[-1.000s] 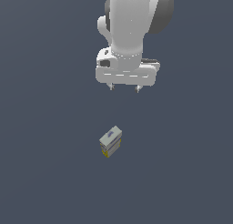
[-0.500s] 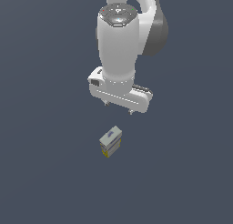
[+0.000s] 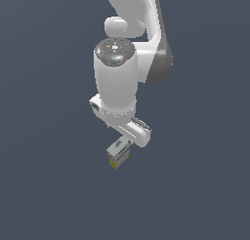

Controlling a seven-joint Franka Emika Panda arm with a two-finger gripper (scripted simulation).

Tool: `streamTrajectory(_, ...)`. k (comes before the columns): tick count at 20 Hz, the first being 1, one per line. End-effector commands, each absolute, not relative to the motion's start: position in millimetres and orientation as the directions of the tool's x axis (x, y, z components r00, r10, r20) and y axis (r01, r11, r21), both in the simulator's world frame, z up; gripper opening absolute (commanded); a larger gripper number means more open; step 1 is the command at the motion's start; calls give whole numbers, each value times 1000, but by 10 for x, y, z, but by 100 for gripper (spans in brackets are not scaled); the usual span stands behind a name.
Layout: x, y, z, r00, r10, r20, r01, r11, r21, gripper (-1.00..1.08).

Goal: Pick up the object and move it to a goal position.

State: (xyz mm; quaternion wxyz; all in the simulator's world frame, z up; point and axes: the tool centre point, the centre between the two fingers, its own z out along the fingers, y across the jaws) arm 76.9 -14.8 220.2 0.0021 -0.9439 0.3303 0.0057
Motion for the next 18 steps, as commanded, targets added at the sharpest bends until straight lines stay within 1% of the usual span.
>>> streamTrajectory(1,848,-187,2132,754,-657,-7,-657,-754,0,100)
streamTrajectory(8,949,-243,2026,714,-700,0,-700,-714,0,100)
streamTrajectory(13,944,-243,2009,715,-699,-1,-699,-715,1,100)
streamTrajectory(18,943,-245,1845,714,-700,-1,-700,-714,0,100)
